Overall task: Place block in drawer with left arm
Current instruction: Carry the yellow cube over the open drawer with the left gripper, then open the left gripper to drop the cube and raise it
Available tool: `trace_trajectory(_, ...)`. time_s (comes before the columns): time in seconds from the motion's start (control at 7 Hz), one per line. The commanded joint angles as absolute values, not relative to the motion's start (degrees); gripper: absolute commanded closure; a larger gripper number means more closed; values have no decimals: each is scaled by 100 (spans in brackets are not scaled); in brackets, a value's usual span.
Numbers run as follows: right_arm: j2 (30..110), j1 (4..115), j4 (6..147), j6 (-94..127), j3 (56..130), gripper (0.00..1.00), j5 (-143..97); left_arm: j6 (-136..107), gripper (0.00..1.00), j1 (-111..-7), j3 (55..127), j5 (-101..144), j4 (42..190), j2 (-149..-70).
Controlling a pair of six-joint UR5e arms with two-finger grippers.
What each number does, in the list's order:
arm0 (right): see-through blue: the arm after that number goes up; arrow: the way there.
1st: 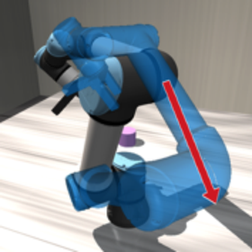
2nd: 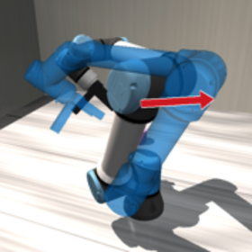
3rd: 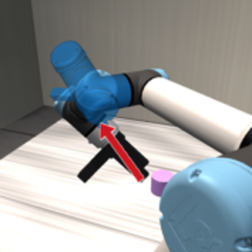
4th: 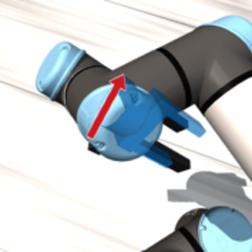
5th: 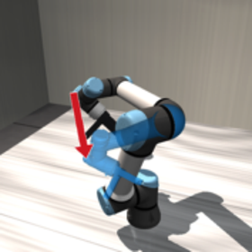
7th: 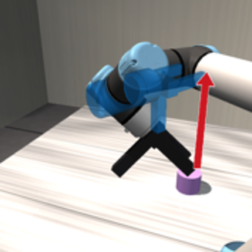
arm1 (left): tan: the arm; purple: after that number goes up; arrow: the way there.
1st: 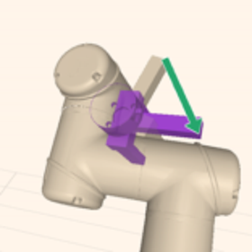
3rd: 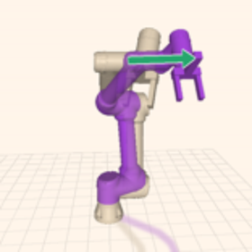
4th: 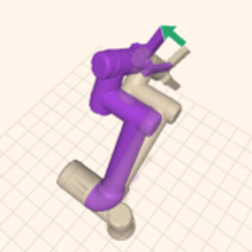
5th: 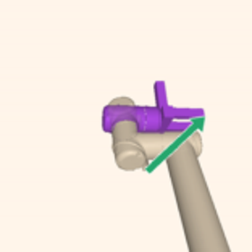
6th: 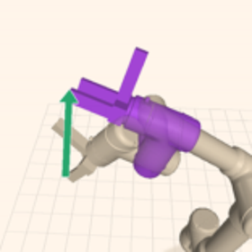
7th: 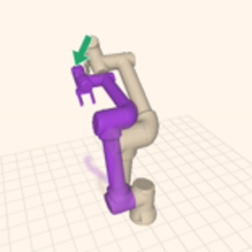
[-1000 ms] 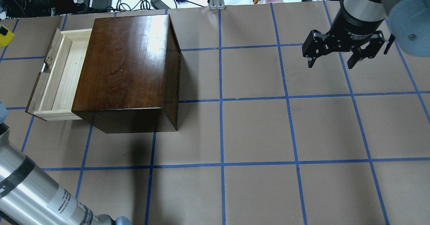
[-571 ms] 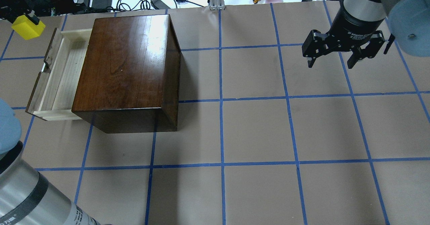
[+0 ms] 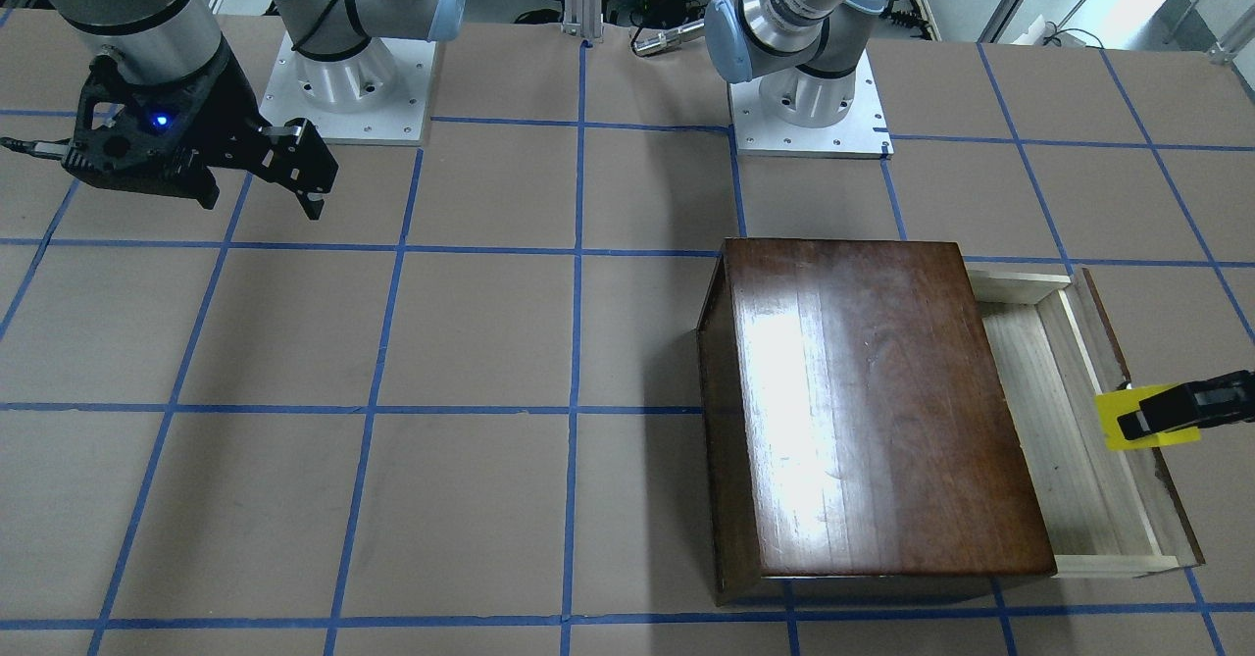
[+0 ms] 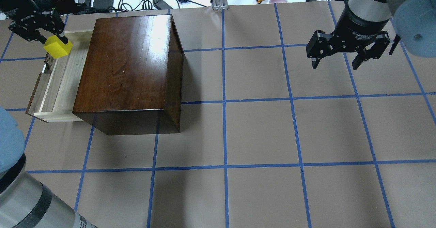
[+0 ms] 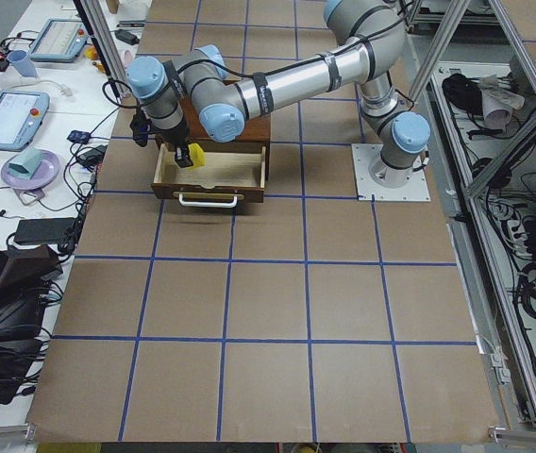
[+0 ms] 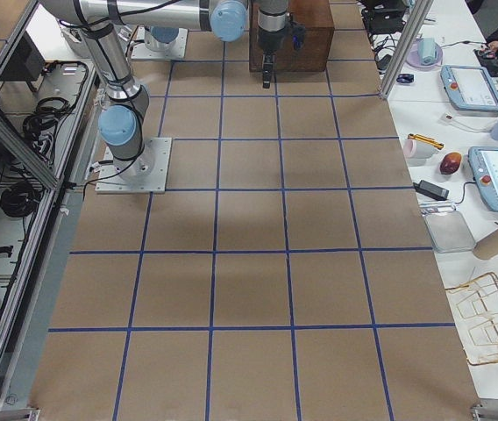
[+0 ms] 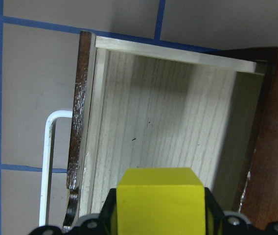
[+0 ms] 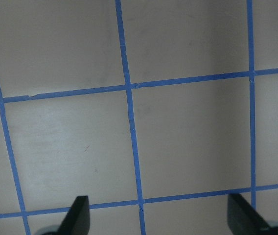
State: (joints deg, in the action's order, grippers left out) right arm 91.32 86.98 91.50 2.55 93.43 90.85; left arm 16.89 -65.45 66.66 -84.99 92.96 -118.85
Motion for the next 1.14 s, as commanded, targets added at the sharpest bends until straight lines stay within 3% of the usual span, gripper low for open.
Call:
trace_trajectory(0.0,9132,8701,9149,255,9343,0,9088,2054,100,-6548,6926,-8516,9063,-11987)
trace_trajectory(0.29,9132,8701,9149,255,9343,0,9088,2188,97,-6548,7109,-8543,9044,-12032)
trace_trajectory(0.57,9132,8701,9149,255,9343,0,9088,2180,24,-6548,7172,-8534,9053,-12032)
trace_trajectory(0.71,9132,8701,9149,255,9343,0,9088,2127,0,-6548,7154,-8534,9079,-11989)
trace_trajectory(1.0,9132,8701,9149,255,9343,0,9088,2136,0,-6591,7093,-8534,9184,-11796)
